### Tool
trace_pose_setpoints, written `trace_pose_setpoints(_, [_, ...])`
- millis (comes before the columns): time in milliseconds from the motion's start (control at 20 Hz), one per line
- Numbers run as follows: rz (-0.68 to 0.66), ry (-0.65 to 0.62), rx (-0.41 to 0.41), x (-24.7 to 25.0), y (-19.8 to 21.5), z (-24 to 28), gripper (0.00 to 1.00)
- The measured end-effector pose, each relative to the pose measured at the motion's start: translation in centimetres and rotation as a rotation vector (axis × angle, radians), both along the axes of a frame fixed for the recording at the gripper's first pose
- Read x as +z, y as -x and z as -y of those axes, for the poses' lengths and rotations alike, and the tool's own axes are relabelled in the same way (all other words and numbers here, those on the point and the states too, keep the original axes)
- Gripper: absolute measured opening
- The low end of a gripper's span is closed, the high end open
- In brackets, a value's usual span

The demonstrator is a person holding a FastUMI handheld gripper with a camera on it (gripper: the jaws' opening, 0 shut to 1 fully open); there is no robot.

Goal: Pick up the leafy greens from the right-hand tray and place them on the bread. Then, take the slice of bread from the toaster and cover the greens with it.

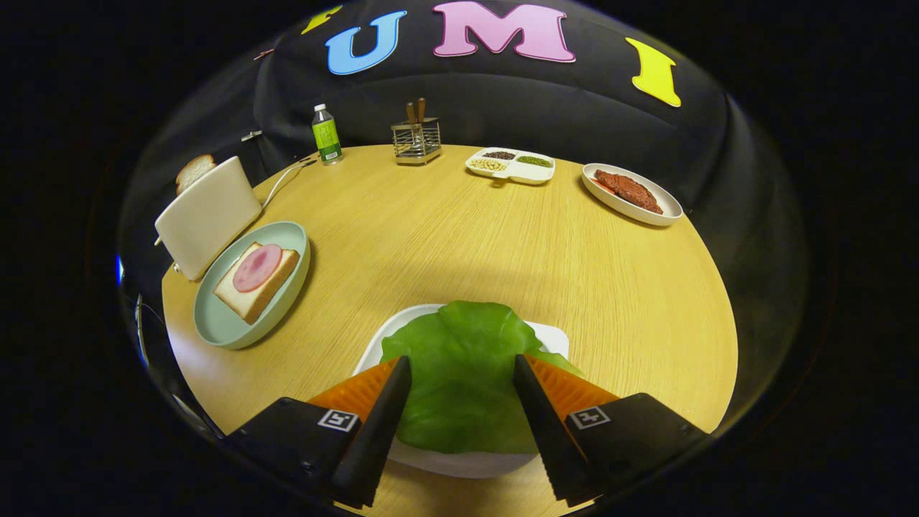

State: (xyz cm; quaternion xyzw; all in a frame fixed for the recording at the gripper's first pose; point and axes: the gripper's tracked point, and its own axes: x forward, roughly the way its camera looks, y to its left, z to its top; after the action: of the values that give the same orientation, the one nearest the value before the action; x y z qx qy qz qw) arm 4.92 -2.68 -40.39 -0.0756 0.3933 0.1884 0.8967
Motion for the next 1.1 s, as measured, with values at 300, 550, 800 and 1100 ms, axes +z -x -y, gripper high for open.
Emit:
trace_pose_setpoints(300, [0.002, -0.007, 0.004, 0.0, 0.4, -0.4, 0.72])
trace_pose_setpoints(550, [-0.012, 0.013, -0.021, 0.1, 0.4, -0.2, 0.29])
trace_pose_setpoints(800, [-0.028, -0.001, 0.004, 0.1, 0.5, -0.6, 0.08])
trace_pose_setpoints(1100, [-0.025, 0.032, 0.004, 1.3, 0.3, -0.9, 0.05])
